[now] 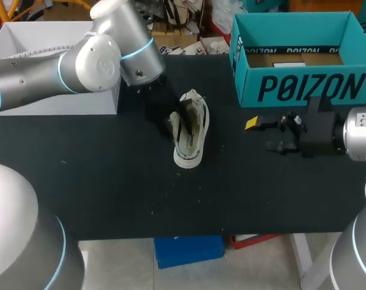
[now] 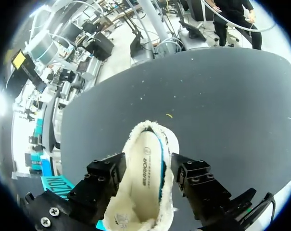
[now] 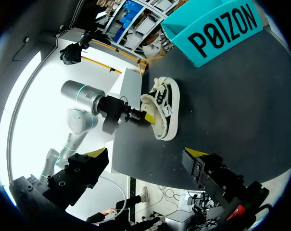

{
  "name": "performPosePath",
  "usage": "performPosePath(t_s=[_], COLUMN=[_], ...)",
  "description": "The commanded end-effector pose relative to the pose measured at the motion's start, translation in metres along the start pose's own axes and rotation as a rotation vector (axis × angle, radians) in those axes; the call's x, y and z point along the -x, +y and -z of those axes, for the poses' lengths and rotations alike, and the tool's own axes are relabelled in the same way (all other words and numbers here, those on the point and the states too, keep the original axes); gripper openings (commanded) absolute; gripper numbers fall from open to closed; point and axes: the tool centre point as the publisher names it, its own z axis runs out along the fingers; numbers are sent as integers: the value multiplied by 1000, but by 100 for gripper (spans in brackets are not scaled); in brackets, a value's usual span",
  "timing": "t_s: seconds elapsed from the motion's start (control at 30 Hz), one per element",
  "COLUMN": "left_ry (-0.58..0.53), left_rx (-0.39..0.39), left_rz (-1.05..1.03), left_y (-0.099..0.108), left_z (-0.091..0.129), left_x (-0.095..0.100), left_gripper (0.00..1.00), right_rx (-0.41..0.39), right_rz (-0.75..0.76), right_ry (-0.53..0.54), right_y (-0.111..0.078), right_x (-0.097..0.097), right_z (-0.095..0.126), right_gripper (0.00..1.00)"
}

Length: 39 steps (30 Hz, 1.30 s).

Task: Take the shoe out of the shoebox, open the shoe tongue, remove and reinsert the insole, then place the shoe into the shoebox

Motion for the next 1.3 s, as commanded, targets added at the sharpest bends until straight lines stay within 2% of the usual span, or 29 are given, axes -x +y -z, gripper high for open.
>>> performPosePath(t_s=[0.03,0.13,0.23,0.47,0.87,1.3], left_ry=[45,91,168,234,278,314], left_rx=[28,45,75,111,115,91], left_rz=[-2,-11,-36,-52,-27,-34], left_y=[-13,-14,-16,-14,-7,3], left_z=[20,16,9,-2,-25,-46], left_x=[1,1,-1,-2,-11,-11], left_gripper=[36,0,0,0,0,0], right_rx=[1,1,1,1,1,1], right_rz=[-1,-1,-1,-1,-1,-1], right_ry=[-3,-3,-3,-3,-3,-3], right_y=[0,0,0,0,0,0], right_x=[-1,-1,-1,-1,-1,-1], right_z=[-1,-1,-1,-1,-1,-1], right_gripper=[100,100,100,100,100,100])
